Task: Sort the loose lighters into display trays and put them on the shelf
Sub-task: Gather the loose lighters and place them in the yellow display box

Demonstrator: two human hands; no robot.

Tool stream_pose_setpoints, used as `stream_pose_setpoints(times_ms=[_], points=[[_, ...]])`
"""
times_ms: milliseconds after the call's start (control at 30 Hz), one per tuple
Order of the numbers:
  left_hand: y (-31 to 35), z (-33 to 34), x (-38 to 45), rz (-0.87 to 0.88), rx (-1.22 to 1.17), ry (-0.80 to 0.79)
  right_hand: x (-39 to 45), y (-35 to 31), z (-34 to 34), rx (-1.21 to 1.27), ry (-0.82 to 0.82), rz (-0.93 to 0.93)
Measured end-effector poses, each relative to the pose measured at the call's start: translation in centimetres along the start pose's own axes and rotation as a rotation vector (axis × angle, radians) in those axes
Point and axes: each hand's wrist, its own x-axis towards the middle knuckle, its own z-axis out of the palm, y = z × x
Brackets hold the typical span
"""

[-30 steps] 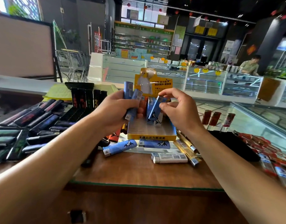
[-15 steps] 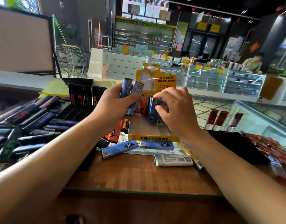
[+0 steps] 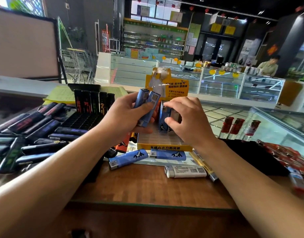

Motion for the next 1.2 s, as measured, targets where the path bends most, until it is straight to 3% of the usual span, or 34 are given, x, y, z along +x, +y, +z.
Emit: stream_pose_setpoints(times_ms=[167, 300, 400, 533, 633, 933, 1200], points=[[-0.2, 0.1, -0.2, 0.012, 0.092, -0.059, 0.1, -0.8, -1.3, 0.219, 0.136, -0.039], [-0.4, 0.2, -0.2, 0.045, 0.221, -0.075, 0.1, -1.2, -1.6, 0.377, 0.121, -0.085], [-0.2, 0.0, -0.1, 0.071, 0.209, -0.023, 0.0, -1.3, -1.9, 0.408, 0.134, -0.039], [0.4, 0.3, -0.1, 0.047, -0.154, 0.02, -0.6, -1.5, -2.2, 0.434, 0.115, 0.057], [0.5, 0.7, -0.3, 0.079, -0.231, 0.024, -0.9, -1.7, -2.1, 0.414, 0.055, 0.068], [0.3, 1.0, -0.6, 0.116, -0.074, 0.04, -0.9, -2.3, -2.4, 0.508, -0.075, 0.001], [0.0, 1.0, -0.5, 0.132, -0.006, 0.073, -1.1, -3.0, -2.3, 0.437, -0.061, -0.013]])
